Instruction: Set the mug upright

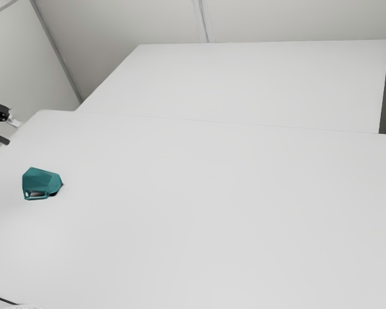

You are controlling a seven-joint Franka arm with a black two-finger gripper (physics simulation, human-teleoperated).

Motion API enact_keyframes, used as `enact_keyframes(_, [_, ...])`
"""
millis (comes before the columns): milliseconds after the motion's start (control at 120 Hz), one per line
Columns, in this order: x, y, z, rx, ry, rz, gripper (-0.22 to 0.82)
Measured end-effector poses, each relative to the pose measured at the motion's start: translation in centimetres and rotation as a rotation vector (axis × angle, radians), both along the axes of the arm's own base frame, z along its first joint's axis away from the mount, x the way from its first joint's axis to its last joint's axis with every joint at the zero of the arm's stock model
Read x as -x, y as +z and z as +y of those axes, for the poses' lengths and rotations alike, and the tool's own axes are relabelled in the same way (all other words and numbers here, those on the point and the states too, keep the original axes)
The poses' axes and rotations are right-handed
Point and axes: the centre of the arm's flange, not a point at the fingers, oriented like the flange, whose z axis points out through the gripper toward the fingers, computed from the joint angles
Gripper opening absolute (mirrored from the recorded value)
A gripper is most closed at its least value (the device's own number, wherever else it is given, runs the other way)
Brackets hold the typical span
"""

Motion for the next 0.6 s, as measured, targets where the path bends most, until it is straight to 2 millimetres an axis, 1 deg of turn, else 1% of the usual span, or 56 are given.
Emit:
enact_keyframes(117, [1.1, -2.9, 4.1, 0.052, -0.003, -0.078, 0.60])
enact_keyframes(175, [1.8, -4.7, 5.7, 0.075, -0.002, -0.100, 0.60])
enact_keyframes(233, [2.1, -6.6, 7.0, 0.098, -0.010, -0.127, 0.60])
enact_keyframes(283, [2.1, -8.6, 7.6, 0.118, -0.018, -0.137, 0.60])
enact_keyframes(375, [2.3, -11.5, 8.7, 0.138, -0.029, -0.148, 0.60])
enact_keyframes(525, [3.0, -15.7, 9.6, 0.181, -0.031, -0.169, 0.60])
enact_keyframes(600, [2.8, -17.2, 10.1, 0.192, -0.033, -0.198, 0.60])
